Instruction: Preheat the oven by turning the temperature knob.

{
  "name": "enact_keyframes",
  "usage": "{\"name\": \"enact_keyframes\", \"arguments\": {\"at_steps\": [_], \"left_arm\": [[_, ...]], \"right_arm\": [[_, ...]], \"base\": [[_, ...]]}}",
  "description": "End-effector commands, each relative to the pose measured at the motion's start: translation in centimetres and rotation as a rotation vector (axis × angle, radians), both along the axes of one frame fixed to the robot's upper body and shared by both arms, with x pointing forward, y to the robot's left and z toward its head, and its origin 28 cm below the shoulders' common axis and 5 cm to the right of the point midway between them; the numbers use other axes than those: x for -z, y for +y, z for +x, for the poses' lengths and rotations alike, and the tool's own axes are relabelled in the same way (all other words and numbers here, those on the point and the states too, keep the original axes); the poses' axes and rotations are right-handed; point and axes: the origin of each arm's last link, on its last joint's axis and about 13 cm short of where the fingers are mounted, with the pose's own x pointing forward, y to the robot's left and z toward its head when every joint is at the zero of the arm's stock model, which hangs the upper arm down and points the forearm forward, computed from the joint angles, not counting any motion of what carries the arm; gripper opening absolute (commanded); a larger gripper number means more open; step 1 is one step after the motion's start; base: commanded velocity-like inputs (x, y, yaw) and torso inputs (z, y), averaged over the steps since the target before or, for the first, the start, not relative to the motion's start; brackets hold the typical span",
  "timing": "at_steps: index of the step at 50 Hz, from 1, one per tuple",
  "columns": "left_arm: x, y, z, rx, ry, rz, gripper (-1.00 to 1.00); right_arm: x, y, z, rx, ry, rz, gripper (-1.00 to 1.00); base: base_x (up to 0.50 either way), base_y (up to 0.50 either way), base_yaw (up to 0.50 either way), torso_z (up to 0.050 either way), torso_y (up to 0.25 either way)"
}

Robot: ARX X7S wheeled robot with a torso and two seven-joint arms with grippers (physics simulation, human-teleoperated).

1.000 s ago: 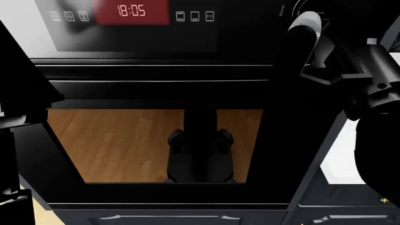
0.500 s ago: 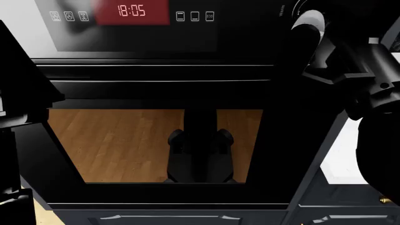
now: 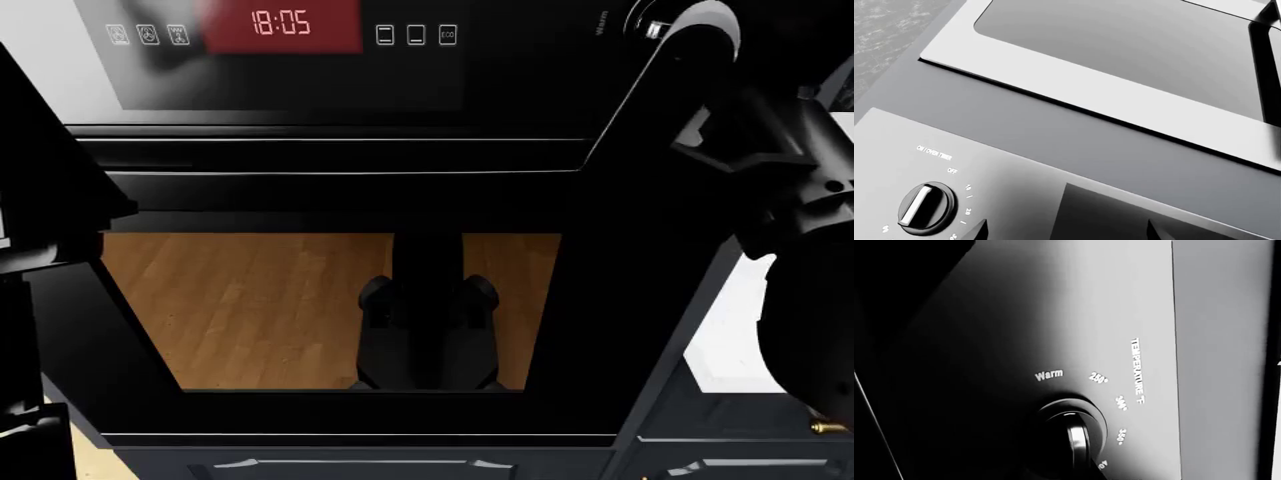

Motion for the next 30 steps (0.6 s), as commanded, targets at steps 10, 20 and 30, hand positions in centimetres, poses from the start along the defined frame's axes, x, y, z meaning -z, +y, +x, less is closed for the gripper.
{"name": "enact_keyframes", "arguments": {"at_steps": [10,20,30], "left_arm": [[-0.12,0.16,0.02,-0.002,0.000,-0.005,1.00],[-0.05,0.14,0.11,-0.003,0.000,-0.006,1.00],[-0.01,0.12,0.08,-0.004,-0.001,-0.005,1.00]], "right_arm": [[-0.08,-0.15,0.54,-0.005,0.049,0.169,-1.00],[0.45,-0.13,0.69,-0.019,0.050,0.228,-1.00],[0.40,-0.19,0.56,-0.048,0.043,0.349,-1.00]], "base": [[0.01,0.00,0.00,0.008,0.000],[0.01,0.00,0.00,0.008,0.000],[0.01,0.00,0.00,0.008,0.000]]}}
